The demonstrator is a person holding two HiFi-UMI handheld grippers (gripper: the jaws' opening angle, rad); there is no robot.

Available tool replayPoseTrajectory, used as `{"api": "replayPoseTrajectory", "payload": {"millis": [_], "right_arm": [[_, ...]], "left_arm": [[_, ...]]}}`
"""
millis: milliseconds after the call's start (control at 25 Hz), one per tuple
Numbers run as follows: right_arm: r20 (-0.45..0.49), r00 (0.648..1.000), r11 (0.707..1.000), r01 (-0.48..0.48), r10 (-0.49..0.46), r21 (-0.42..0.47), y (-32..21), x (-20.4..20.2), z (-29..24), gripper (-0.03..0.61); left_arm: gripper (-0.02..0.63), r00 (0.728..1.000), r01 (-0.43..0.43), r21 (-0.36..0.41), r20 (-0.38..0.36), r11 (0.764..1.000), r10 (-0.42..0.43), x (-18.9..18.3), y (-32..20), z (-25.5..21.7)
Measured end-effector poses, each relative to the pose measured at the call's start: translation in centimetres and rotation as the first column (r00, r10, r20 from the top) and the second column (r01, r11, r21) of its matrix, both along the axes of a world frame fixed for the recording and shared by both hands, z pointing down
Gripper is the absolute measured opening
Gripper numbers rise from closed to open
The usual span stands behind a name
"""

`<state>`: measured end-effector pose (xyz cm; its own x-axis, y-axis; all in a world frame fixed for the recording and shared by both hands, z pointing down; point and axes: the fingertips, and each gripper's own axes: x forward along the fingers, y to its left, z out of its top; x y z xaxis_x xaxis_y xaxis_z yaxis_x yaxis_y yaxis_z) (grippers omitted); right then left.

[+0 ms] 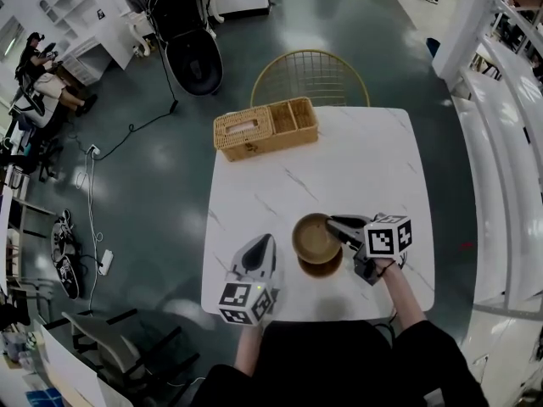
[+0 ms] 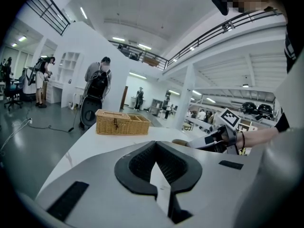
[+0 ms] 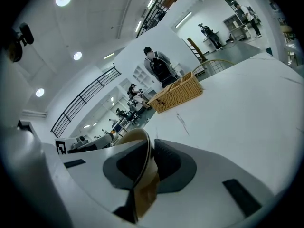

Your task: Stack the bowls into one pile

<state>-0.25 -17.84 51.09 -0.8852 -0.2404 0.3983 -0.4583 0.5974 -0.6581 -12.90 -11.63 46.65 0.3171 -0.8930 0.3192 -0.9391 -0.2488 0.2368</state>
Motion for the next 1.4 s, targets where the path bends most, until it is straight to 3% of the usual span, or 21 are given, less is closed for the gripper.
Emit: {"api": "replayPoseTrajectory", "payload": {"millis": [440, 1000, 1400], "right_arm": [[-0.123, 0.986, 0.993, 0.114, -0.112, 0.016, 2.9, -0.1, 2.1, 0.044], [-0.248, 0.962, 0.992, 0.126, -0.115, 0.031, 3.9, 0.5, 4.0, 0.044], [-0.287, 0.954, 0.994, 0.103, -0.085, 0.048, 4.0, 0.7, 4.7, 0.044]], "left_arm": [[0.014, 1.0, 0.016, -0.015, 0.005, 1.0, -0.016, -0.5, 0.5, 0.6], [0.014, 1.0, 0.007, -0.027, -0.001, 1.0, -0.007, -0.7, 0.7, 0.9], [0.014, 1.0, 0.007, -0.028, -0.002, 1.0, -0.007, -0.7, 1.0, 1.1]]}}
